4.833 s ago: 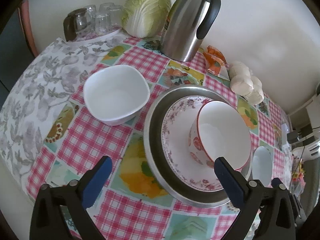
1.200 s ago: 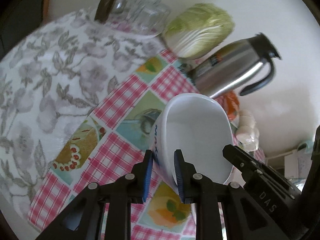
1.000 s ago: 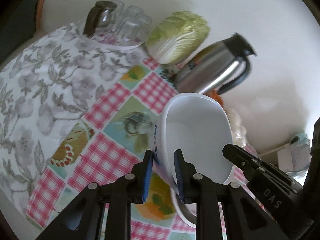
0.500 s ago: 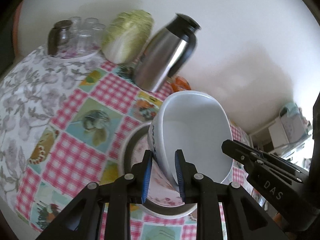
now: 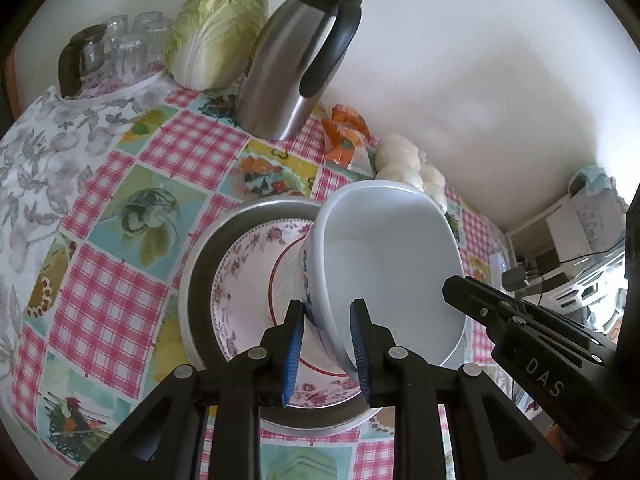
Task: Organize plates and bowls
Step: 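Lift and carry the white square bowl with both tools over the basin, then lower the white square bowl into the red-rimmed bowl with both tools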
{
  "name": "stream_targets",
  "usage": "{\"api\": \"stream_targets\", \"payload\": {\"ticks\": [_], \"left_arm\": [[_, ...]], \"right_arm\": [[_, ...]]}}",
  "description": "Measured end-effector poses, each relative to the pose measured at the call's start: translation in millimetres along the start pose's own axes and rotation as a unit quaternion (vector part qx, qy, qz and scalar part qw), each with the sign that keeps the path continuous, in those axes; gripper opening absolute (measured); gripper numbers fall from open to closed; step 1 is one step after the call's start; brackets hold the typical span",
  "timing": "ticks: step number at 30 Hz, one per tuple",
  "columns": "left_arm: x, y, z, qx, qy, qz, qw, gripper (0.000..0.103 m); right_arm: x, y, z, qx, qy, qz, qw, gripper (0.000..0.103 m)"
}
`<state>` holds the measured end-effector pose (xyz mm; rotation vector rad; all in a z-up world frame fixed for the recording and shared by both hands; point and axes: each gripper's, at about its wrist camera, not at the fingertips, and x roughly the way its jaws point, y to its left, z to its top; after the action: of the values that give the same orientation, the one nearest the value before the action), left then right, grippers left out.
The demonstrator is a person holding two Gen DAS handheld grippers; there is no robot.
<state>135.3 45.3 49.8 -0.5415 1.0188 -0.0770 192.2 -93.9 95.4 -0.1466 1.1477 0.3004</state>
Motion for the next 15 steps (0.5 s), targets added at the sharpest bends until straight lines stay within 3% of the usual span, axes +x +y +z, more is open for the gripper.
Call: {"api": "stream_targets", "payload": {"ticks": [15], "left_arm": [[22.6, 8.3, -0.8, -0.002, 0.031, 0.024, 0.9992, 0.026]], "right_arm": [[30.3, -7.3, -3.6, 0.017, 0.02, 0.019, 0.999, 0.01]]}}
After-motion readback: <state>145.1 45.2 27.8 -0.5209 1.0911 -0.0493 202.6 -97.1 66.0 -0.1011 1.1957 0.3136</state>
